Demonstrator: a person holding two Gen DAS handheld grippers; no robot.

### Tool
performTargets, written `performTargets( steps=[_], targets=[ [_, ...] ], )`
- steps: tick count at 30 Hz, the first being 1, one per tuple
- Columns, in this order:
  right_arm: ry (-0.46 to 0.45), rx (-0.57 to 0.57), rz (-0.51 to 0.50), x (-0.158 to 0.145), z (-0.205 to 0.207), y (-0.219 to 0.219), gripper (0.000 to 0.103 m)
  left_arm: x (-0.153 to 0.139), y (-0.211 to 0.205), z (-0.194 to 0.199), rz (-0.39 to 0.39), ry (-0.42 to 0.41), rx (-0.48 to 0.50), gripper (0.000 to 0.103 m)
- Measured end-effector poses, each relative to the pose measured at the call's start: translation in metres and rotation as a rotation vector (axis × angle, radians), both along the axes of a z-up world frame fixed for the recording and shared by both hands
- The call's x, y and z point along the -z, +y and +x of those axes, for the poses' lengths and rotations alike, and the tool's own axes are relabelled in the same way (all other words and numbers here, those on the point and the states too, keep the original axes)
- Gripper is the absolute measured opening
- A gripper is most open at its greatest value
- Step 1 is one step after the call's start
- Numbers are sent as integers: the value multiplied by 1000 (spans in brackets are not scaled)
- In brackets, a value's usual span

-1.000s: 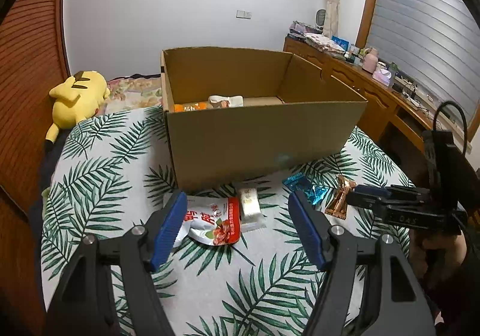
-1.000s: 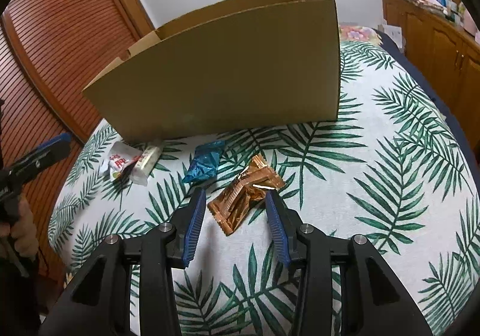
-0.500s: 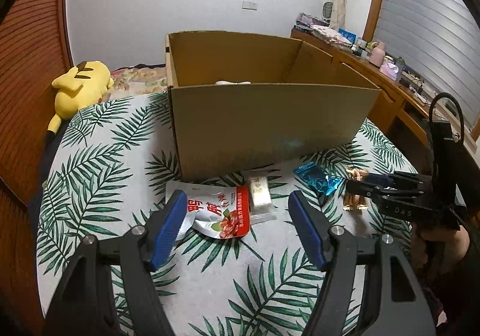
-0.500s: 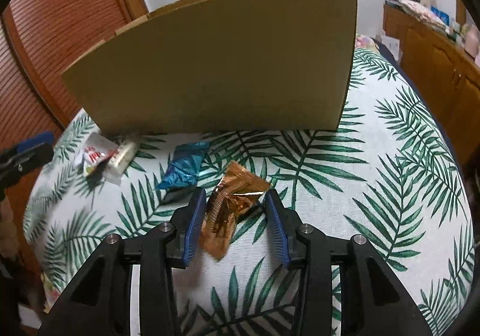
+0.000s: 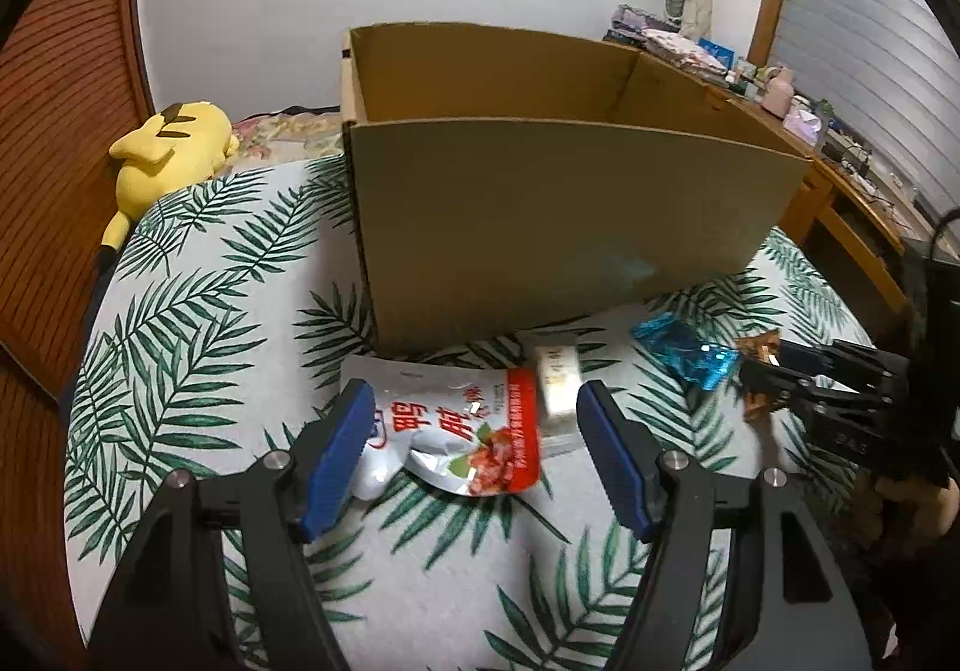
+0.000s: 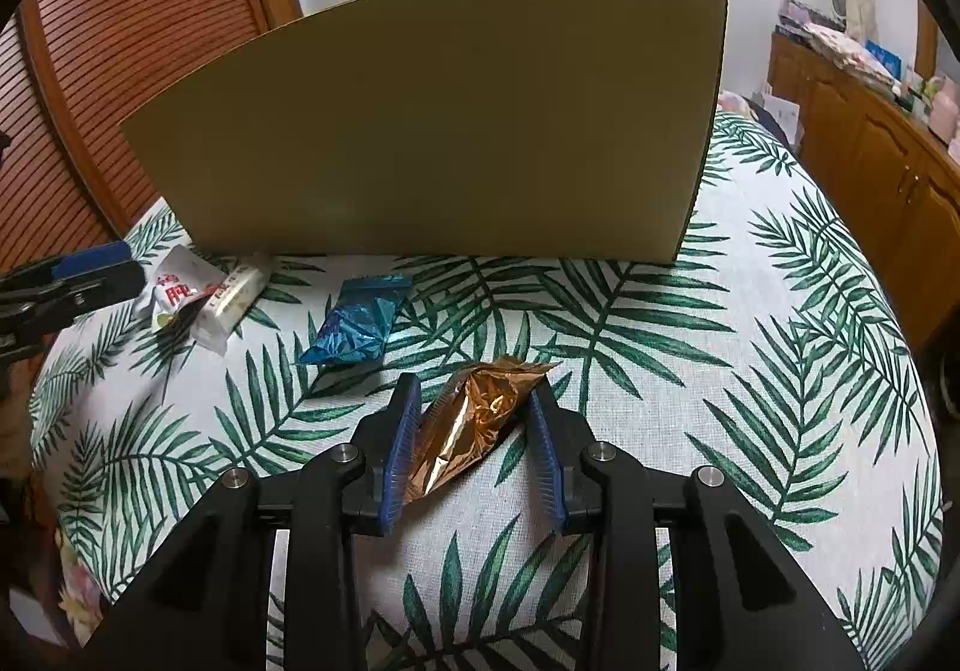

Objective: Organize snacks
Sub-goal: 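Grasp the white-red packet with the left tool while the right tool holds the copper bar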

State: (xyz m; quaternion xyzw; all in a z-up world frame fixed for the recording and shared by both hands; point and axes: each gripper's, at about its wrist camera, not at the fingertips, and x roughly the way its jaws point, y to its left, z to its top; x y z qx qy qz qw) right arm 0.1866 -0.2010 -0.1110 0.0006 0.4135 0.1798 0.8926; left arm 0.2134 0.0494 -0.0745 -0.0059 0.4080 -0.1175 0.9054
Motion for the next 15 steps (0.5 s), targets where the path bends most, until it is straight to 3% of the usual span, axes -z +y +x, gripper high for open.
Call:
performTargets(
  steps=[15],
  targets=[
    [6, -4, 36, -1, 2, -9, 34, 25, 9, 16, 31, 66, -35, 73]
  ],
)
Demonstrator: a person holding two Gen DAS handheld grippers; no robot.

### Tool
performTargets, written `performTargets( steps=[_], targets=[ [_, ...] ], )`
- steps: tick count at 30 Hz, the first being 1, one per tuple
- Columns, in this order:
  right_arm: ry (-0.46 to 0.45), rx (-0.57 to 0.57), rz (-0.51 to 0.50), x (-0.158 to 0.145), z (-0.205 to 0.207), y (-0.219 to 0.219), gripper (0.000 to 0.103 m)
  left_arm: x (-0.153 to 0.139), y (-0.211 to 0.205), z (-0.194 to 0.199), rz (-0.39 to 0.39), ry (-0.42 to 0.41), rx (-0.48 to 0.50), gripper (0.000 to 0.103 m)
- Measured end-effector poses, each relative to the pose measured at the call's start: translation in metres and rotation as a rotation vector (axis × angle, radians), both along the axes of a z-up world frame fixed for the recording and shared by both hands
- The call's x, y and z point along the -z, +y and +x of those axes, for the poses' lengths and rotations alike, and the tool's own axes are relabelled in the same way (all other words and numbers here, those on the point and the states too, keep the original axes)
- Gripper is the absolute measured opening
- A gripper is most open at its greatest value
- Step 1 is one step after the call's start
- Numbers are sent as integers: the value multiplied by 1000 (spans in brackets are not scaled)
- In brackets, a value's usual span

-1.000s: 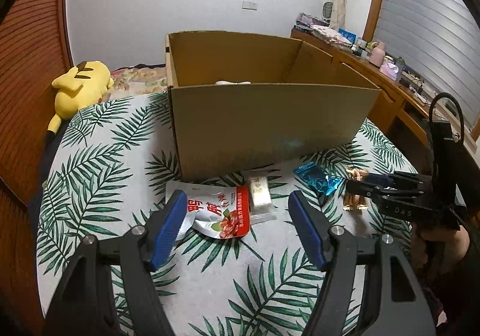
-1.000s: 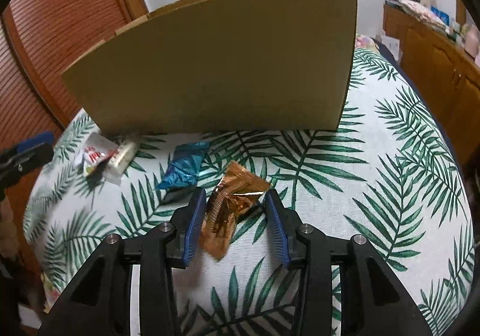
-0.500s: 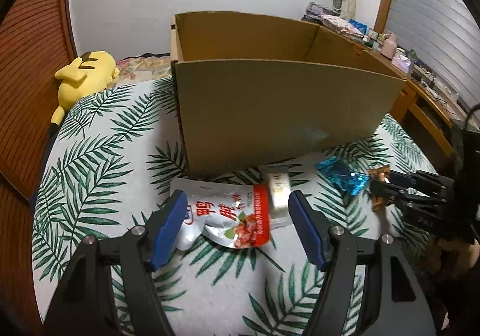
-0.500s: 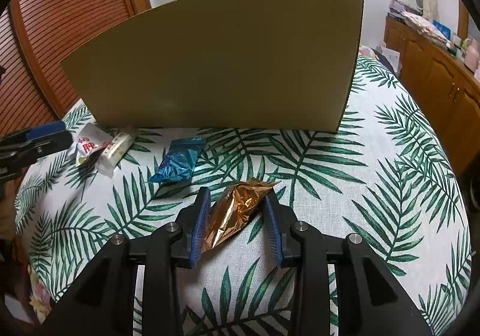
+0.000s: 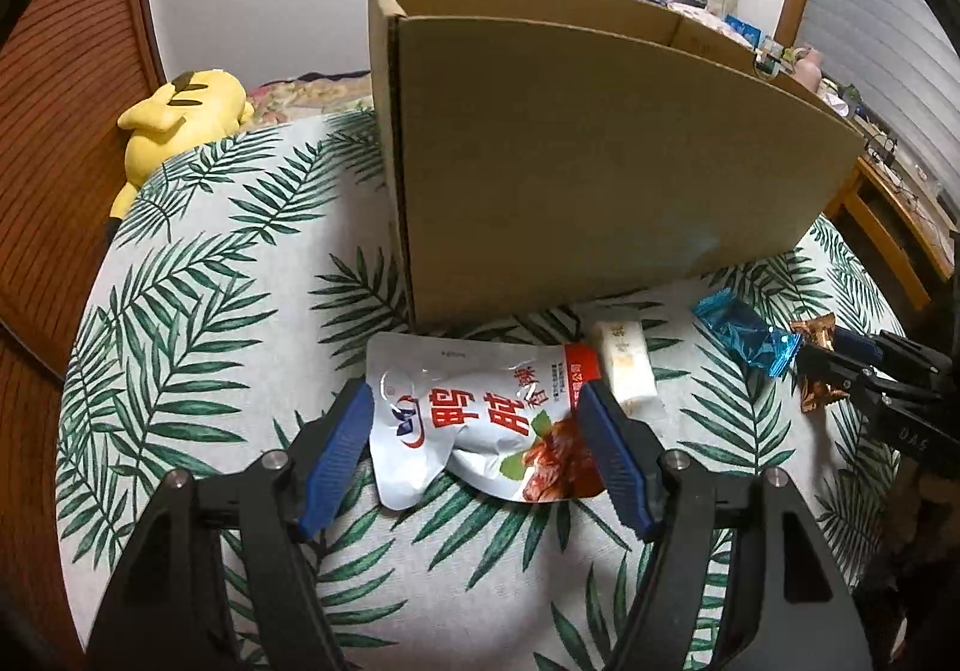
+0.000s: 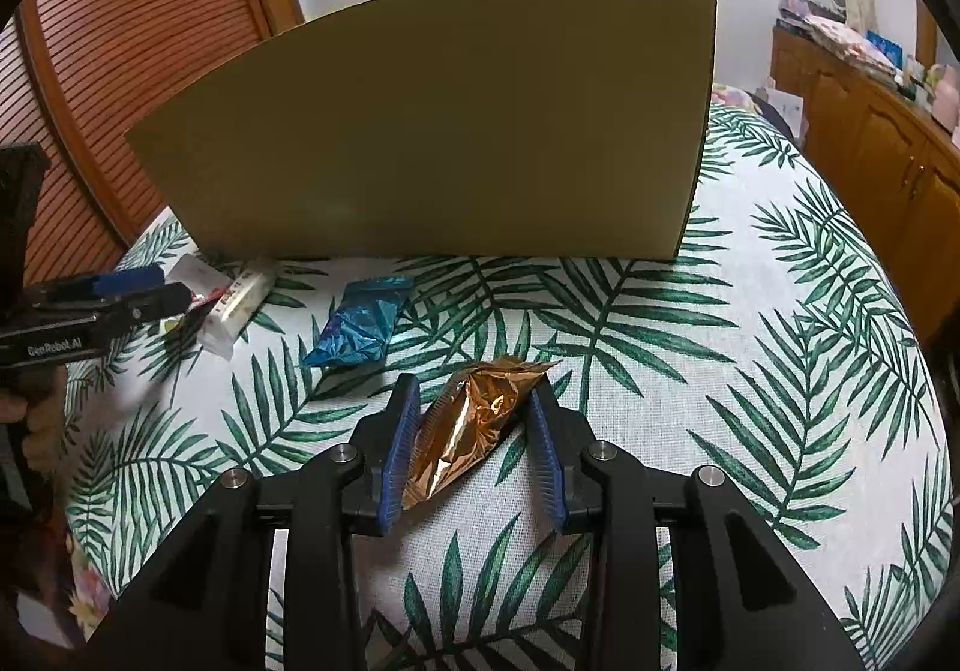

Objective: Organize snacks
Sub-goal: 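Grasp the white-red packet with the left tool while the right tool holds the copper bar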

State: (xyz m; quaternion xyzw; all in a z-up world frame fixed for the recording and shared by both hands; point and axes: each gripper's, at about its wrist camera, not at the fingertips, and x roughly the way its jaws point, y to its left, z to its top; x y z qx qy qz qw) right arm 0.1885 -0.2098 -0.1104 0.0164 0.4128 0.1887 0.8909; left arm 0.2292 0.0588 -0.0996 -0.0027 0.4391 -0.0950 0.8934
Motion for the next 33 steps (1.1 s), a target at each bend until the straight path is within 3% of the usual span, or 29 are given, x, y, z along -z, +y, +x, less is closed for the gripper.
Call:
performTargets(
  steps=[8, 14, 25, 28, 29, 33],
  targets=[
    [1, -1, 5, -1, 0, -4, 35, 4, 2, 0, -14, -9, 3, 76],
    [2, -2, 7, -1, 0, -3, 35, 17, -7, 2, 52, 20, 27, 82],
    [3, -5, 9, -1, 0, -3, 35, 17, -7, 0, 48, 15, 27, 83],
    [3, -5, 10, -1, 0, -3, 35, 13, -7, -4, 32, 10, 39, 70],
    [4, -5, 10, -1, 0, -3, 35, 12, -6, -6, 27, 8, 40, 53],
    [3, -5, 9, -1, 0, -3, 35, 7, -7, -16, -27, 15, 79, 47]
  ],
)
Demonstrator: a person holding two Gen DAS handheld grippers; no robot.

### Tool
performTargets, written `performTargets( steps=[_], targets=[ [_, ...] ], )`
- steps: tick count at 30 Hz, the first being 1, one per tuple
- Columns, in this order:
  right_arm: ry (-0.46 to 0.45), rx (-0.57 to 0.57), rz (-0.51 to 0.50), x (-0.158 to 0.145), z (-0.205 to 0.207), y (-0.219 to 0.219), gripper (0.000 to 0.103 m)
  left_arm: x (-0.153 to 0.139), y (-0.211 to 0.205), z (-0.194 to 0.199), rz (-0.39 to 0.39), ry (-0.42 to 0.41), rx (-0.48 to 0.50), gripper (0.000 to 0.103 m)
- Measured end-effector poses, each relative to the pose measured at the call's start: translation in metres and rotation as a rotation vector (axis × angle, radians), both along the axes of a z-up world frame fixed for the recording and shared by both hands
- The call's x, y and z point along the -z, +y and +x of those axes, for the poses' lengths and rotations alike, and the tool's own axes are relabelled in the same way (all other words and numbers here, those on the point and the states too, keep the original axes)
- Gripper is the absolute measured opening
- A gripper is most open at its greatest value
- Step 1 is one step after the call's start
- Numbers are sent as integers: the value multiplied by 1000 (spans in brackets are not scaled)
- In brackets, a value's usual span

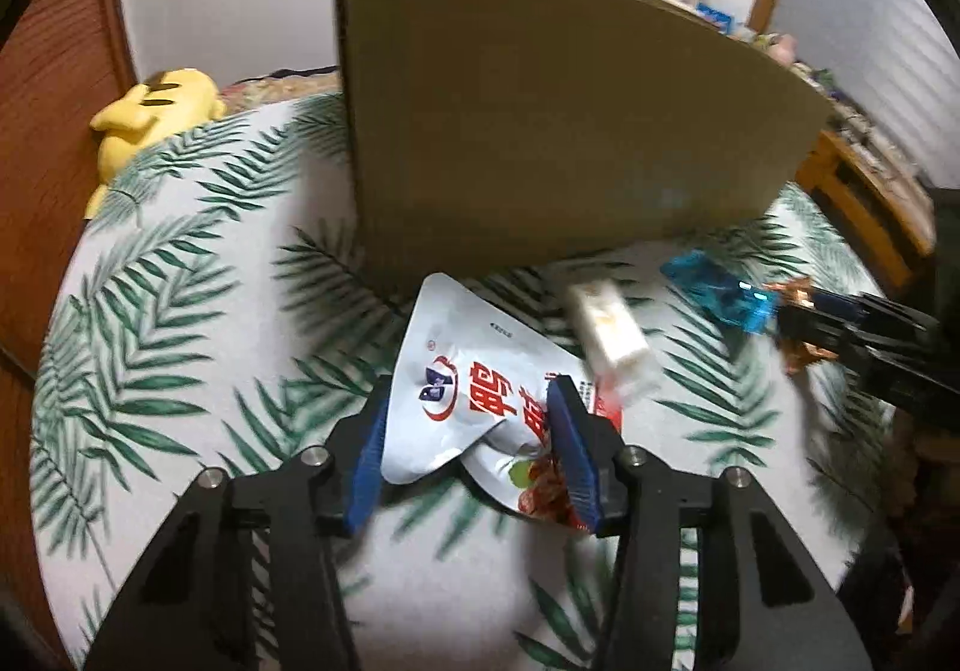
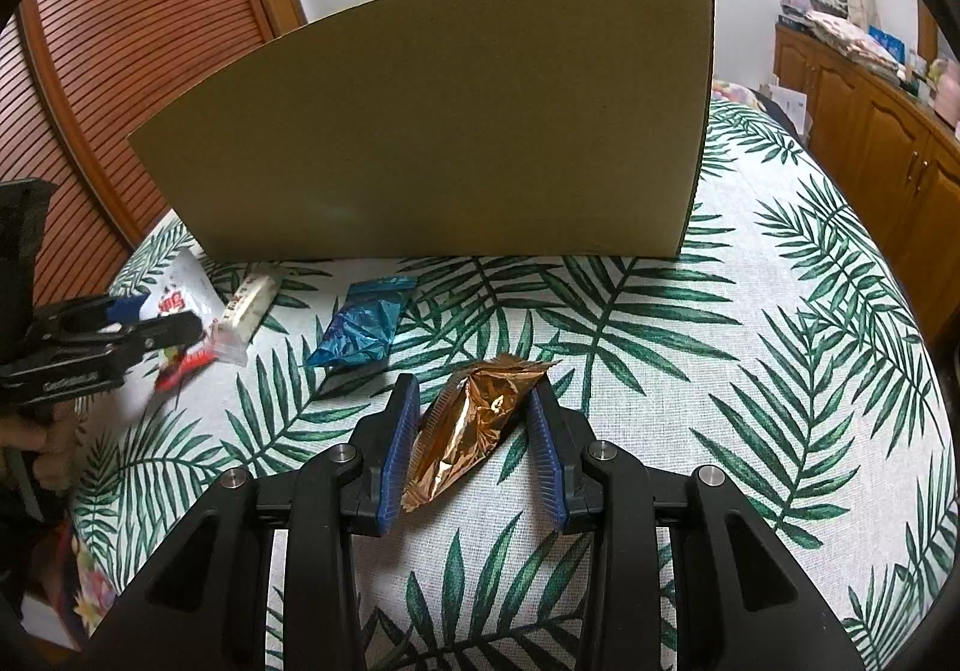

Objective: Organize snacks
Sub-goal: 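Grasp the white-red packet with the left tool while the right tool holds the copper bar, then carry both snacks over the box and open both tools to drop them inside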

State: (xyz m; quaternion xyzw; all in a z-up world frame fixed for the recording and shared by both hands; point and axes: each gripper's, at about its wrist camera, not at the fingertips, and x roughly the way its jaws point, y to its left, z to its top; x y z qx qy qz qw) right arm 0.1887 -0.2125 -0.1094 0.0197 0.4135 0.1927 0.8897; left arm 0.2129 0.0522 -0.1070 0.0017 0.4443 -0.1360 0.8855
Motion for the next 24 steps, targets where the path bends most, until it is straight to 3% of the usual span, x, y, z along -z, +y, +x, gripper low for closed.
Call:
performTargets(
  steps=[11, 15, 17, 24],
  targets=[
    [0, 0, 1, 0, 0, 0, 35, -19, -6, -19, -52, -60, 14, 21],
    [-2, 0, -1, 0, 0, 0, 34, -25, -9, -23, -39, -82, 22, 21],
    [-4, 4, -2, 0, -1, 1, 24, -27, -9, -26, -39, -89, 17, 21],
    [3, -8, 6, -1, -4, 0, 19, -43, -6, -37, -61, -125, 11, 21]
  ],
)
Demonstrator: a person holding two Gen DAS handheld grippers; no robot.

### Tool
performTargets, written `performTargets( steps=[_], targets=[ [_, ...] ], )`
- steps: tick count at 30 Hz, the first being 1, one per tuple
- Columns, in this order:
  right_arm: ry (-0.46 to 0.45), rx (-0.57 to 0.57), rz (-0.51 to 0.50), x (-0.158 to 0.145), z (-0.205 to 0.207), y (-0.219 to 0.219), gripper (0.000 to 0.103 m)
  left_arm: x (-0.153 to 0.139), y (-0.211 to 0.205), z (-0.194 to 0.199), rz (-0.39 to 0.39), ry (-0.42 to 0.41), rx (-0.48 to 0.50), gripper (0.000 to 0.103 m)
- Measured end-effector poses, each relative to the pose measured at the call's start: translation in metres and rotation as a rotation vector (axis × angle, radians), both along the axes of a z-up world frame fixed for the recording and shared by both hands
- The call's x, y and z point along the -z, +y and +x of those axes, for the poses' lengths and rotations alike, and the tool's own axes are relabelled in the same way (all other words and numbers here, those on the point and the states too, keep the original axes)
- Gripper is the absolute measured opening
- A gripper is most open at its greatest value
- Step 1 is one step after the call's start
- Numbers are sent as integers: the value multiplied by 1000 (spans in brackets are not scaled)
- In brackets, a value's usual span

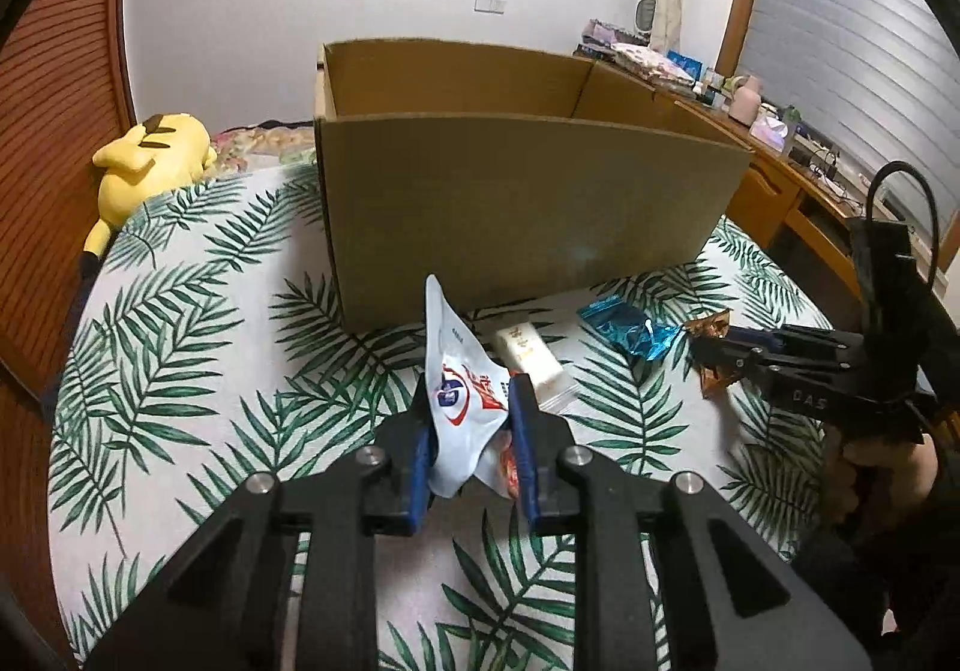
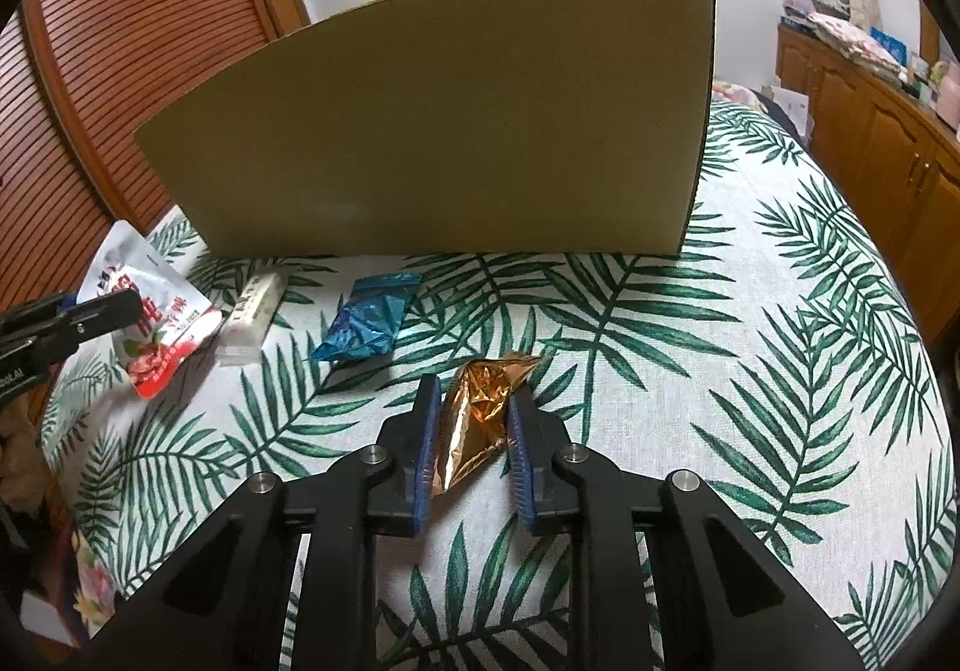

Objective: Organize snacks
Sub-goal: 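Carry both snacks over the box and open both tools to drop them inside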

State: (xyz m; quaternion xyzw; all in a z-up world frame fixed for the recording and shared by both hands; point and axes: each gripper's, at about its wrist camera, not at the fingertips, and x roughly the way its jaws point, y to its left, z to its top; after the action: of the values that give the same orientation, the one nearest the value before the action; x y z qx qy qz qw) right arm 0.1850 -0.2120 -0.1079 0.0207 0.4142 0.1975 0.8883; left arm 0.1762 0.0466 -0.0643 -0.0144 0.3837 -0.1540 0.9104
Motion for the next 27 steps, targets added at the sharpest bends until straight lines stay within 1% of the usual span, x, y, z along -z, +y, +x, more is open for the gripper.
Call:
performTargets(
  steps=[6, 12, 17, 27],
  targets=[
    [-22, 8, 11, -9, -9, -8, 19, -13, 1, -8, -8, -30, -6, 21],
    [-65, 13, 35, -31, -25, -20, 19, -30, -5, -17, -9, -66, -1, 21],
    [-113, 3, 31, -50, -40, -23, 19, -45, -12, -24, -14, -94, 5, 21],
    [-153, 0, 67, -73, -58, -32, 19, -67, -23, -35, -18, -144, 16, 21]
  ],
)
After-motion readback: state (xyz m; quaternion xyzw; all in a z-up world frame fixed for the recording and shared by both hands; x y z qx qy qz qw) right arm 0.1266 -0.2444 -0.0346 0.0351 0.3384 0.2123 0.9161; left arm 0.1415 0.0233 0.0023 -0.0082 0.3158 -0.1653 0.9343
